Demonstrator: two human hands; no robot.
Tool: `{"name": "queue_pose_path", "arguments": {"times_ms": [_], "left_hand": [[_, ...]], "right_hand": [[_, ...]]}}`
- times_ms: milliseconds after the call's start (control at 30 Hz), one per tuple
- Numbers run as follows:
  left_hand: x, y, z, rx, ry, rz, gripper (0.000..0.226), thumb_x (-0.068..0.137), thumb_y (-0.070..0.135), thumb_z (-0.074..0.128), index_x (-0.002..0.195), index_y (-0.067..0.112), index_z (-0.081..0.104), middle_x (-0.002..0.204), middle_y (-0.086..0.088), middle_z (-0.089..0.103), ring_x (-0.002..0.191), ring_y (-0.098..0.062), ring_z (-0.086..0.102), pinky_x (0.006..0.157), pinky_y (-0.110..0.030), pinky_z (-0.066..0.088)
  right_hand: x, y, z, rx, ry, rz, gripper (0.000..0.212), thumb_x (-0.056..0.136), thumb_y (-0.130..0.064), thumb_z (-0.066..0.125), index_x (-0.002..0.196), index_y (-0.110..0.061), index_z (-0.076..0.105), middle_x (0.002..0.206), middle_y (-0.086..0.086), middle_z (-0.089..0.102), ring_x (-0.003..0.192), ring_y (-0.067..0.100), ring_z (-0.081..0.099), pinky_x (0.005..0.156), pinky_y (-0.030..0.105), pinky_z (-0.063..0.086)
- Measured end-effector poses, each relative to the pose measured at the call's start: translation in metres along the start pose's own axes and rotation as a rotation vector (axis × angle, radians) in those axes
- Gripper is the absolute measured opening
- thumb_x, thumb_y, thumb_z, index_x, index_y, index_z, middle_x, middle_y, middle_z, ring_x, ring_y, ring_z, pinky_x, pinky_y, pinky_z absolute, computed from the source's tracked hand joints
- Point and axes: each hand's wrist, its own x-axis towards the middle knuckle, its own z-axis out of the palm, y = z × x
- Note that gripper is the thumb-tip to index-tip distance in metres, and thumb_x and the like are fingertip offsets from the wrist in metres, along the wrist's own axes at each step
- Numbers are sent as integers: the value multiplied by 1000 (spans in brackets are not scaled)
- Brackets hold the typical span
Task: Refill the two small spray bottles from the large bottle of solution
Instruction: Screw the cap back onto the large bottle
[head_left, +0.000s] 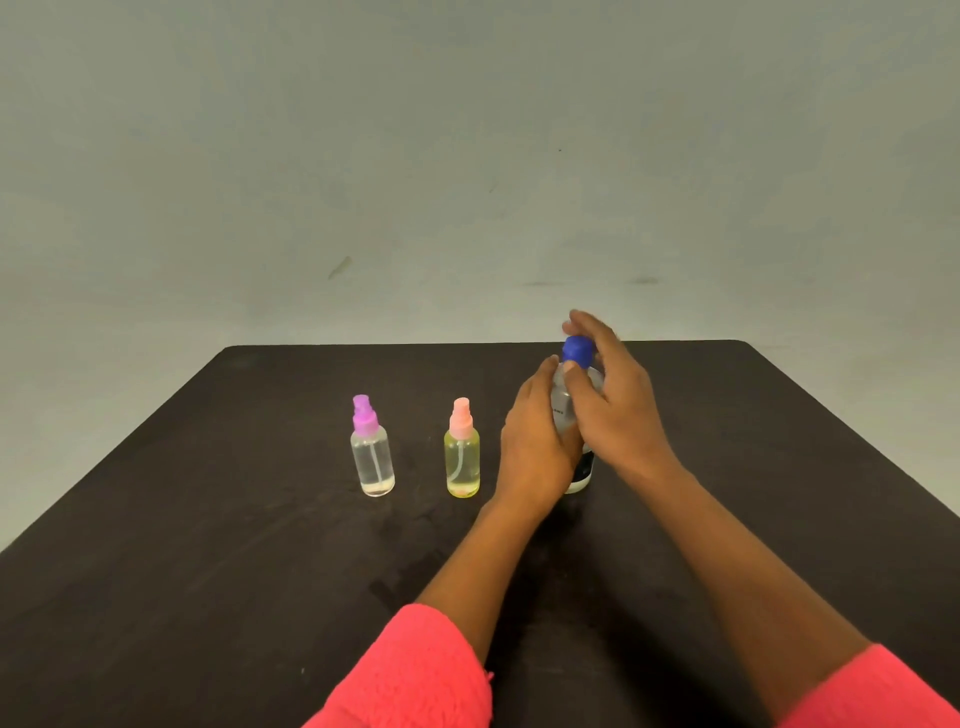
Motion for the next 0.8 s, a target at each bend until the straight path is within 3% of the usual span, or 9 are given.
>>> {"name": "queue_pose_path", "arguments": {"times_ms": [67,133,267,367,433,500,633,800], "left_hand": [[-1,2,1,-2,-2,2,47,90,31,53,135,25,43,123,1,60,110,-15,59,94,-41,51],[-1,2,1,-7,-6,13,50,86,27,54,134,26,43,118,0,61,104,-17,61,89,-44,53],[0,-1,2,-23,-8,-11,54,84,16,59,134,28,44,115,0,61,103,-16,61,88,-42,53],[-1,2,4,-43,-7,-38,45,88,20,59,131,28,46,116,2,61,104,-14,61,91,-39,53],[0,4,5,-33,-1,-42,50,87,24,60,134,28,44,121,1,60,108,-15,60,93,-40,52],[1,4,8,-11,-3,-29,56,84,26,60,137,26,41,126,0,59,111,-18,59,94,-43,51],[0,9,18,-15,-30,-17,52,87,22,58,136,27,42,121,1,60,107,-17,60,91,-43,51],[-3,15,32,-44,-51,-35,48,87,23,56,133,32,42,114,3,61,100,-16,62,86,-44,54]], "right_hand": [[-2,3,0,-11,68,15,37,92,-8,57,127,-21,54,126,-5,57,113,4,53,100,19,44],[1,3,2,14,139,49,32,86,-12,67,114,-23,58,114,-6,61,99,1,57,88,10,47],[10,0,4,33,198,145,44,76,-27,79,106,-24,47,101,-7,55,89,4,56,69,2,42],[11,-2,4,85,127,141,54,80,-29,75,122,-27,42,110,-7,50,97,3,54,77,7,42],[9,0,1,183,72,124,41,90,-18,64,127,-26,49,120,-8,54,107,5,55,85,12,45],[5,4,-4,225,71,101,29,93,-8,56,118,-24,60,119,-6,61,108,4,58,86,13,47],[5,8,-12,104,188,102,23,86,-13,68,105,-25,61,103,-11,63,97,5,61,84,13,49],[9,10,-17,51,354,180,42,74,-26,81,102,-22,50,103,-3,59,86,3,56,68,3,43]]}}
